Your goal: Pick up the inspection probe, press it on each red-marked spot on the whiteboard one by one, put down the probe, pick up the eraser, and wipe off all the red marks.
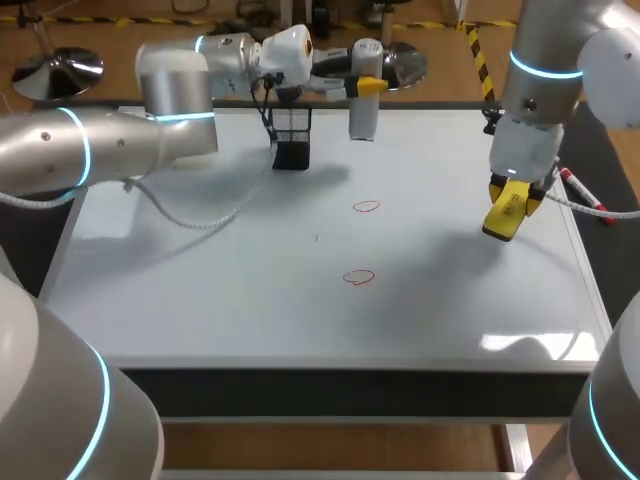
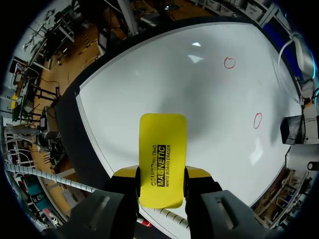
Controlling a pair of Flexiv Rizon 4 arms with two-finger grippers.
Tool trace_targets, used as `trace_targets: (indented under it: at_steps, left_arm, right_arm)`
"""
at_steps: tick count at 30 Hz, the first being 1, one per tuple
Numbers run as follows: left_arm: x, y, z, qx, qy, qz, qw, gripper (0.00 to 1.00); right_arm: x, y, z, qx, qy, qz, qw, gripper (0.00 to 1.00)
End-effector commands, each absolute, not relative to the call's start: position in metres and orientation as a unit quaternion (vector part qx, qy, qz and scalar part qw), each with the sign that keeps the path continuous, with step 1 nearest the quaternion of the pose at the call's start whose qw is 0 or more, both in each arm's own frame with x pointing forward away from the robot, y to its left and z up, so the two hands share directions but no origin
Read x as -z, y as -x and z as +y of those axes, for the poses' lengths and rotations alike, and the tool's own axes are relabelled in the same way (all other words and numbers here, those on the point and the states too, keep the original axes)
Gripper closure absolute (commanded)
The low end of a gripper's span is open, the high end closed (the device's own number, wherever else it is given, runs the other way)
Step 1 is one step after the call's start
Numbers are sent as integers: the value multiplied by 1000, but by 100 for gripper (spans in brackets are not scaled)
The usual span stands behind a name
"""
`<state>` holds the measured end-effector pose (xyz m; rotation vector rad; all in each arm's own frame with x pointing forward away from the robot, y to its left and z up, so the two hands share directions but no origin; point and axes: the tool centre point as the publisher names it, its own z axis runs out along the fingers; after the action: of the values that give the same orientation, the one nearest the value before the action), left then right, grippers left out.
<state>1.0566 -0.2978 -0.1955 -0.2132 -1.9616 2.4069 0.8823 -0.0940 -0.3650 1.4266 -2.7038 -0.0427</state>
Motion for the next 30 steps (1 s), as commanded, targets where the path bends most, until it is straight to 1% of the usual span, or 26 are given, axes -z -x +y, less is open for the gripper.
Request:
trace_targets:
  at_steps: [1,14,30]
  left_arm:
    - [195,-1072,-300,-771,113,-625,58,100]
    - [199,-1094,-294,-765,108,-633,50,100]
    - [199,-1096,-296,-765,109,-633,48,100]
  right_arm:
    - [364,-883,-95,13,-467,-883,43,100]
    - [364,-883,-95,13,-467,-883,43,100]
    - [364,-883,-95,13,-467,-883,43,100]
